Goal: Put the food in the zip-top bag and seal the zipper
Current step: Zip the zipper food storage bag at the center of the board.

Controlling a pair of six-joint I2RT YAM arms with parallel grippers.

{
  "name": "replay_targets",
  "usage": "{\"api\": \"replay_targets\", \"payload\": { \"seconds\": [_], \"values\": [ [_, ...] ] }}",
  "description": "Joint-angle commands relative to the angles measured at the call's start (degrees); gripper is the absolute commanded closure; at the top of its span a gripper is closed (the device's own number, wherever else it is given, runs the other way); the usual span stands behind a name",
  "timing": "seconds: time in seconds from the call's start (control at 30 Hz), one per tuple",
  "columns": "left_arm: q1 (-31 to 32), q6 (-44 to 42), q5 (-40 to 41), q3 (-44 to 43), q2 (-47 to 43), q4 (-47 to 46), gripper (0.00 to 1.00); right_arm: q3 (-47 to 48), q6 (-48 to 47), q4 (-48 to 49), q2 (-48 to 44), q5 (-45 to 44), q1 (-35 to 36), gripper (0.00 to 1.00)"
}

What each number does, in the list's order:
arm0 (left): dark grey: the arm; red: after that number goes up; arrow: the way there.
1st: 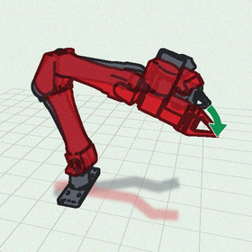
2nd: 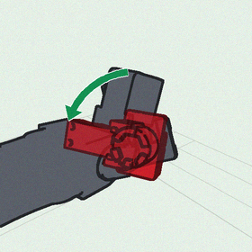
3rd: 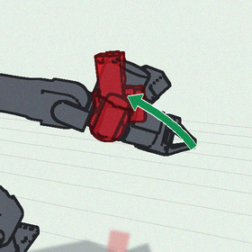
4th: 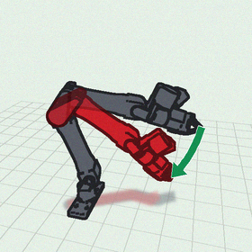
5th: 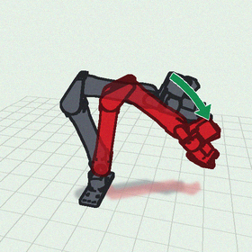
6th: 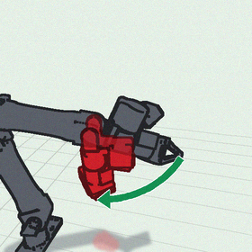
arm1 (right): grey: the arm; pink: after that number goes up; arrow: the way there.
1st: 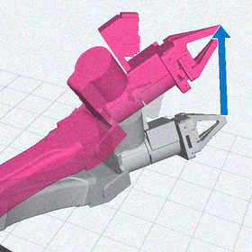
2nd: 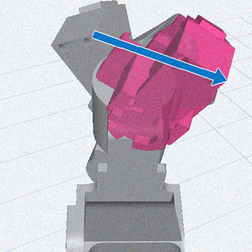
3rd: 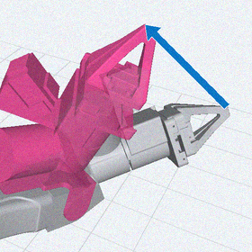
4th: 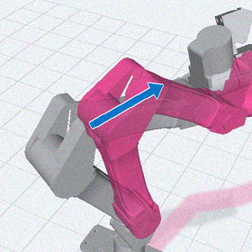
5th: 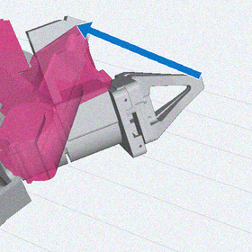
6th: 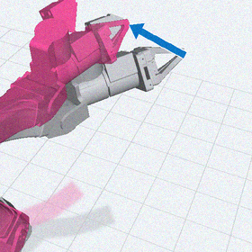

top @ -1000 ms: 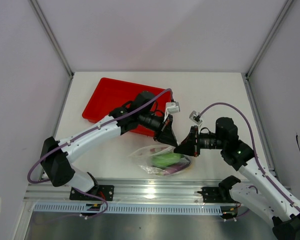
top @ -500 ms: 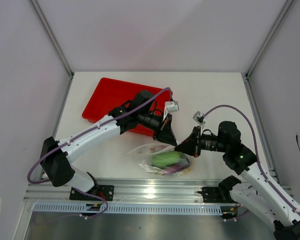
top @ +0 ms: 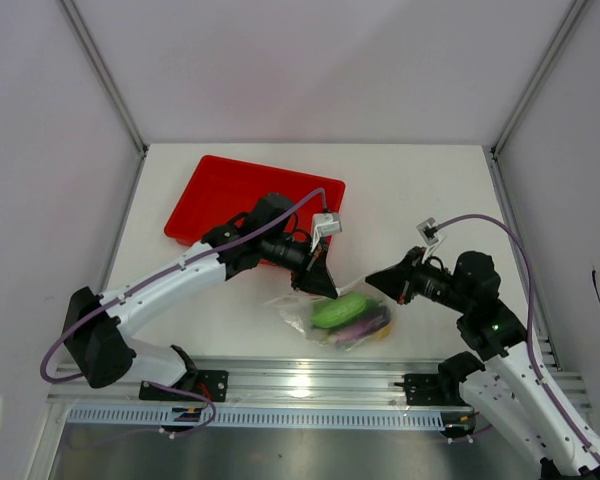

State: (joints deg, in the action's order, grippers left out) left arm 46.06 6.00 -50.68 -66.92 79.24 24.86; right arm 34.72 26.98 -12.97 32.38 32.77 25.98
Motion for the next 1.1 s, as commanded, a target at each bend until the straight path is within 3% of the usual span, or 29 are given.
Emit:
{"api": "replay_targets", "payload": {
  "seconds": [0.0,0.37,1.07],
  "values": [
    [-1.1,-1.2,1.5,3.2,-4.8,5.3,1.0,1.4,1.1,2.0,-1.2,-3.5,-2.9,1.0],
    [-2.6,2.0,14.6,8.5,-15.2,10.9,0.99,1.1,2.2,-0.2,-1.8,-4.5,-7.2,1.0],
    [-2.6,11.9,24.7,20.6,-37.4,15.1,0.99,1.1,3.6,-3.7,-2.9,-3.9,-11.5,1.0]
  ]
}}
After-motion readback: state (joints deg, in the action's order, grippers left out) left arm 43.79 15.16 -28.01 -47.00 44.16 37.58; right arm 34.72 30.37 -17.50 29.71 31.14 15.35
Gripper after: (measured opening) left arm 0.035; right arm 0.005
